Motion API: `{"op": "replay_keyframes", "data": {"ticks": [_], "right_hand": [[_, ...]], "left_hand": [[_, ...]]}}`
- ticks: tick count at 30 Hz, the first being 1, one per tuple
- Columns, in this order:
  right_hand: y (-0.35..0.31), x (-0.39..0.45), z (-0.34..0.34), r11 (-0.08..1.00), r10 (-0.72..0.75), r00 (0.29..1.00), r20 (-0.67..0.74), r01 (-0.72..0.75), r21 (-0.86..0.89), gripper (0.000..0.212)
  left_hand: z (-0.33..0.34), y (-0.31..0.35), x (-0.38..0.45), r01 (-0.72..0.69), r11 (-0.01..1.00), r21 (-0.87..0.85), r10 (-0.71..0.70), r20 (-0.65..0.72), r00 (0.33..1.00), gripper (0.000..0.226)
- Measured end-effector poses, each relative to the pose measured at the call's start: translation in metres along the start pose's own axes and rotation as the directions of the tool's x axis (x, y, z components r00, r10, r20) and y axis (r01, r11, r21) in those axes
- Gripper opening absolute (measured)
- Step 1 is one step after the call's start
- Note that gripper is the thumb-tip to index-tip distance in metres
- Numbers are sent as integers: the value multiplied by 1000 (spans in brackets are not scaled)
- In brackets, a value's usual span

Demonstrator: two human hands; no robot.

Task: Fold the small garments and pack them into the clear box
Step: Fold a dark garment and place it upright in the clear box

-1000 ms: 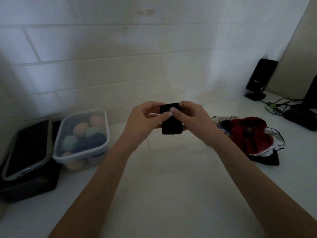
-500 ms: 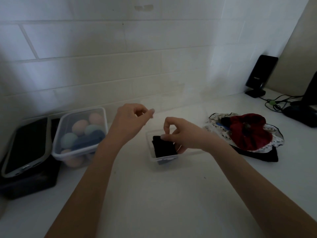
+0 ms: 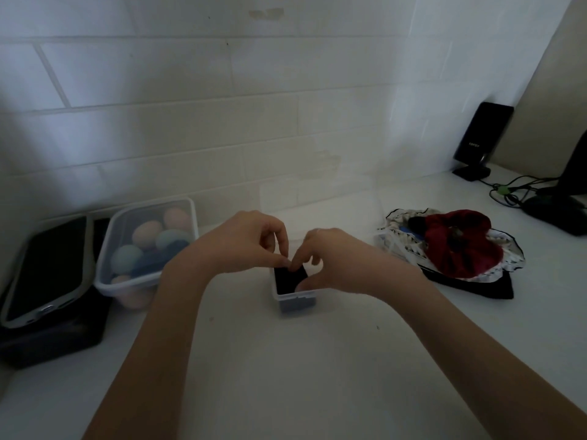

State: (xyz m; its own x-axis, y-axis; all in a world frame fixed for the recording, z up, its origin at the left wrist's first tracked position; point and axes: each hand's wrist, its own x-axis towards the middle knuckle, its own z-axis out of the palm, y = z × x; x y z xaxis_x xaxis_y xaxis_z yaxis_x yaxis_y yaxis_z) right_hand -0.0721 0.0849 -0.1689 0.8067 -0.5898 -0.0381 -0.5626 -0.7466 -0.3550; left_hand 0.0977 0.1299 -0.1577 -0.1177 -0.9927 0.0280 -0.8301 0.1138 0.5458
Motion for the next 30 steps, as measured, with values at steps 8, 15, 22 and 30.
{"op": "replay_keyframes", "data": {"ticks": [8,15,22,30], "right_hand": [[-1,1,0,999,-14,999,42,16,-40,39],[-6,3,2,998,11,996,85,-5,-68,42],[-12,5,1,991,-26,980,195,52,-127,33],[-14,1,4,956,-17,993,117,50,-288,43]], "left_hand": [[3,0,1,8,998,57,-5,-51,999,18],[7,2,4,36,999,34,-33,-83,996,16],[9,2,4,68,997,23,-66,-81,995,18],[9,2,3,42,999,11,-40,-92,995,6]]}}
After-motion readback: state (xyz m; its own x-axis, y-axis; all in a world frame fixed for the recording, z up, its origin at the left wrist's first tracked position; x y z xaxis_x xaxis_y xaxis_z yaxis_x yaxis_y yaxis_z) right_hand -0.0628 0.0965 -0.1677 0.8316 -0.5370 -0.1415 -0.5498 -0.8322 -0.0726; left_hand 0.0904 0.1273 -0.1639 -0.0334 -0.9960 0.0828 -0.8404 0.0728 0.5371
